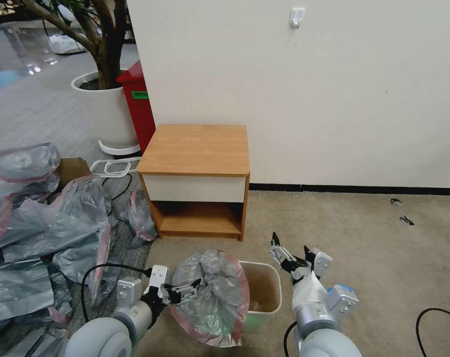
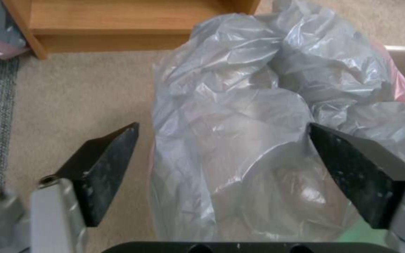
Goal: Pick up the garbage bag from the table and place it over the trash can.
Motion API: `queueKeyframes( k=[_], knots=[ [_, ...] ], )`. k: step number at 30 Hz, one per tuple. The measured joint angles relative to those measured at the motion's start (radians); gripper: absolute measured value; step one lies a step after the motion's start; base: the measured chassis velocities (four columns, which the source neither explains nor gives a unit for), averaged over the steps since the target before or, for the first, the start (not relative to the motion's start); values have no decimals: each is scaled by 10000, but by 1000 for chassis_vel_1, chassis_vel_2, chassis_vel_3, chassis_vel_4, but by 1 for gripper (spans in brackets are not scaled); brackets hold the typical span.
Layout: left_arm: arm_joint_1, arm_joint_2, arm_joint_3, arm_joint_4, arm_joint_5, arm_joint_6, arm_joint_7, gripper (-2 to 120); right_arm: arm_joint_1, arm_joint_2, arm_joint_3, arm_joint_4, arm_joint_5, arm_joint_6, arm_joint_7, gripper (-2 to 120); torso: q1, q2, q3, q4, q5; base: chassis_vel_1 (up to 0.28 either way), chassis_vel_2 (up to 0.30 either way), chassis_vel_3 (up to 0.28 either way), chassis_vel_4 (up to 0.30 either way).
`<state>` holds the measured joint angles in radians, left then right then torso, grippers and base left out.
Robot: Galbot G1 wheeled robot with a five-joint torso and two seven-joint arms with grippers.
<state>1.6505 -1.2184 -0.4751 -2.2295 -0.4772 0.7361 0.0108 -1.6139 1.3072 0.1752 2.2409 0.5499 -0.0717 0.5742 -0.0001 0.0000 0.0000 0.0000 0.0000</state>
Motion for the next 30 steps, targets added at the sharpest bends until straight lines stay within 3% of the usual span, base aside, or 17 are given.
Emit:
queueKeyframes(
  k=[4, 19, 22, 30],
  knots=[
    [-136, 138, 180, 263, 41, -4, 17, 80, -30, -30, 49, 1, -18, 42, -1, 100, 0, 0, 0, 0, 0, 0, 0, 0, 0],
    [-644, 76, 799, 1123, 35, -14, 166, 74, -201, 23, -67, 58, -341, 142, -18, 100, 1, 0, 0, 0, 0, 0, 0, 0, 0],
    [-687, -26, 895, 1233, 36, -14, 168, 54, -245, 36, -51, 58, -374, 183, -26, 100, 0, -1, 0, 0, 0, 0, 0, 0, 0],
    [-688, -176, 924, 1288, 66, -31, 153, 28, -261, 84, -46, 27, -404, 241, -35, 100, 0, 0, 0, 0, 1, 0, 0, 0, 0]
  ],
)
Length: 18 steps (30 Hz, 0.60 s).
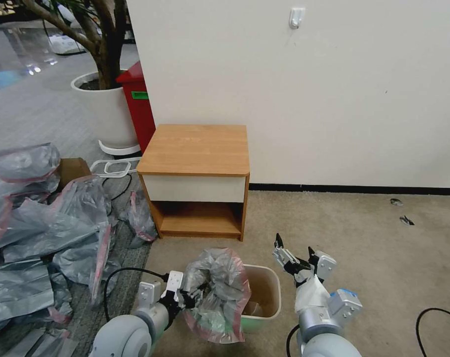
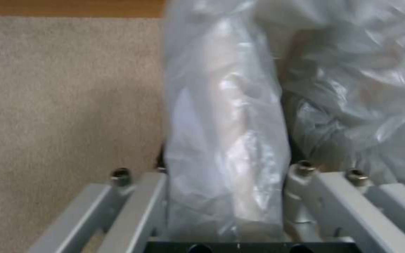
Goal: Pick up the garbage bag from the table and place it over the trash can.
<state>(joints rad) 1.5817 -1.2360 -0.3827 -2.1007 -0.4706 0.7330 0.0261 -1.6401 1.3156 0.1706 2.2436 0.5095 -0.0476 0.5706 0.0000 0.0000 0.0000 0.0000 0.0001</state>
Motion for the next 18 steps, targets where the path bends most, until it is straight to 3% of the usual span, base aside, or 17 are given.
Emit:
queueKeyframes(
  k=[5, 12, 15, 18],
  knots=[
    [59, -76, -96, -40, 175, 20, -52, 7, 58, 1, -40, -12, -1, 1, -6, 100, 0, 0, 0, 0, -1, 0, 0, 0, 0],
    [115, -198, -202, -138, 258, 3, -366, 5, 70, -14, -117, 25, 54, 4, -221, 100, 0, 0, 0, -1, -4, 0, 0, 0, 0],
    [203, -253, -258, -280, 477, -492, -513, 5, 52, -70, -178, 180, 249, 69, -769, 100, 0, 0, 0, 0, -3, 0, 0, 0, 0],
    [448, -259, -395, -500, 1082, -1991, -319, 5, -72, -331, -416, 764, 1081, -480, -1846, 100, 0, 0, 0, -1, -1, 0, 0, 0, 0]
  ],
)
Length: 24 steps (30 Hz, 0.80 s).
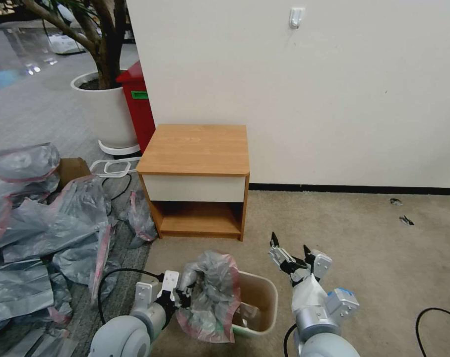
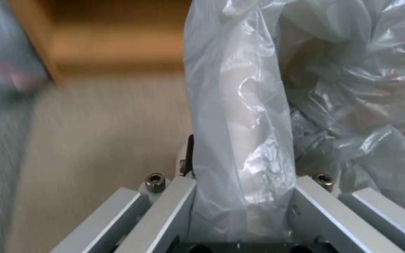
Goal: Pick up the garbage bag from the table and place it over the trash can.
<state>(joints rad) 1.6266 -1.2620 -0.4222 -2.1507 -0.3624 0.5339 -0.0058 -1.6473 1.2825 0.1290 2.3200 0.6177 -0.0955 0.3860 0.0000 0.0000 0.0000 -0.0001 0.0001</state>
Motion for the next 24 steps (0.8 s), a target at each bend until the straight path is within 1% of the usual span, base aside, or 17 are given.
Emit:
queueKeyframes(
  k=[2, 3, 4, 6, 7, 10, 16, 24],
  knots=[
    [159, 71, -84, -29, 455, -955, 295, 4, -24, -305, -185, 275, 334, -816, -678, 100, 0, 0, 0, 0, -3, 0, 0, 0, 0],
    [159, 71, -84, -29, 455, -955, 295, 4, -24, -305, -185, 275, 334, -816, -678, 100, 0, 0, 0, 0, -3, 0, 0, 0, 0],
    [250, 117, -131, -56, 590, -1414, 418, 3, -6, -490, -275, 338, 467, -1391, -1023, 100, 0, 0, 0, 1, 1, 0, 0, 0, 0],
    [384, 172, -172, -115, 705, -2027, 655, 3, 108, -865, -413, 332, 578, -2373, -1632, 100, 0, 0, 0, 1, -1, 0, 0, 0, 0],
    [384, 172, -172, -115, 705, -2027, 655, 3, 108, -865, -413, 332, 578, -2373, -1632, 100, 0, 0, 0, 1, -1, 0, 0, 0, 0],
    [497, 178, -218, -216, 706, -2503, 901, 3, 391, -1233, -397, 55, 561, -3023, -2355, 100, 0, 0, 0, 1, 0, 0, 0, 0, 0],
    [585, 192, -242, -404, 609, -2763, 1075, 3, 782, -1426, -354, -327, 727, -3092, -2772, 100, 0, 0, 0, 1, 0, 0, 0, 0, 0],
    [704, 269, -333, -581, 389, -2773, 1288, 3, 1415, -1352, -173, -926, 1178, -3010, -2595, 100, 0, -1, 0, 0, 0, 0, 0, 0, 0]
  ],
)
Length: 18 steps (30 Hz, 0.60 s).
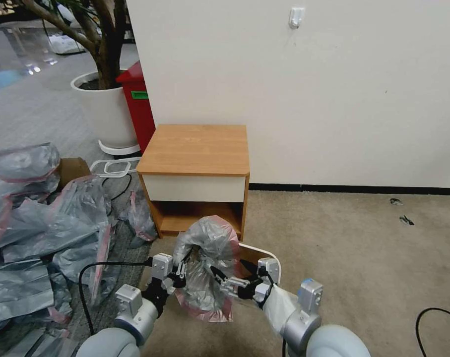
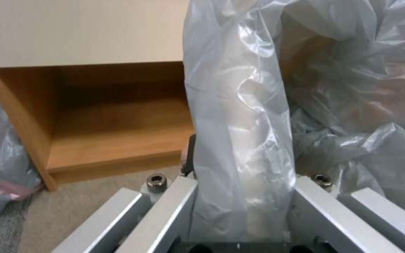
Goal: Pick up the garbage bag from the table and place it over the trash can.
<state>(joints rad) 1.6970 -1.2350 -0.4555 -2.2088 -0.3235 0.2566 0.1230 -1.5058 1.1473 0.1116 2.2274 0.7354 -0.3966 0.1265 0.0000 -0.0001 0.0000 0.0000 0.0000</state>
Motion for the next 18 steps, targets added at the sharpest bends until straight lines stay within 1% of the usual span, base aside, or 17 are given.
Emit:
queueKeyframes(
  k=[10, 16, 18],
  knots=[
    [45, 54, -47, -87, -6, -83, 156, 3, 472, 109, -57, -451, 608, 23, 42, 100, 0, 1, 0, 0, 0, 0, 0, 0, 0],
    [71, 8, -39, -96, -13, -150, 162, 3, 594, 192, -242, -672, 837, 198, -372, 100, 0, 0, 0, 0, 0, 0, 0, 0, 0],
    [119, -8, -40, -148, -25, -154, 162, 3, 663, 193, -288, -845, 804, 461, -778, 100, 0, 0, 0, 0, 0, 0, 0, 0, 0]
  ],
)
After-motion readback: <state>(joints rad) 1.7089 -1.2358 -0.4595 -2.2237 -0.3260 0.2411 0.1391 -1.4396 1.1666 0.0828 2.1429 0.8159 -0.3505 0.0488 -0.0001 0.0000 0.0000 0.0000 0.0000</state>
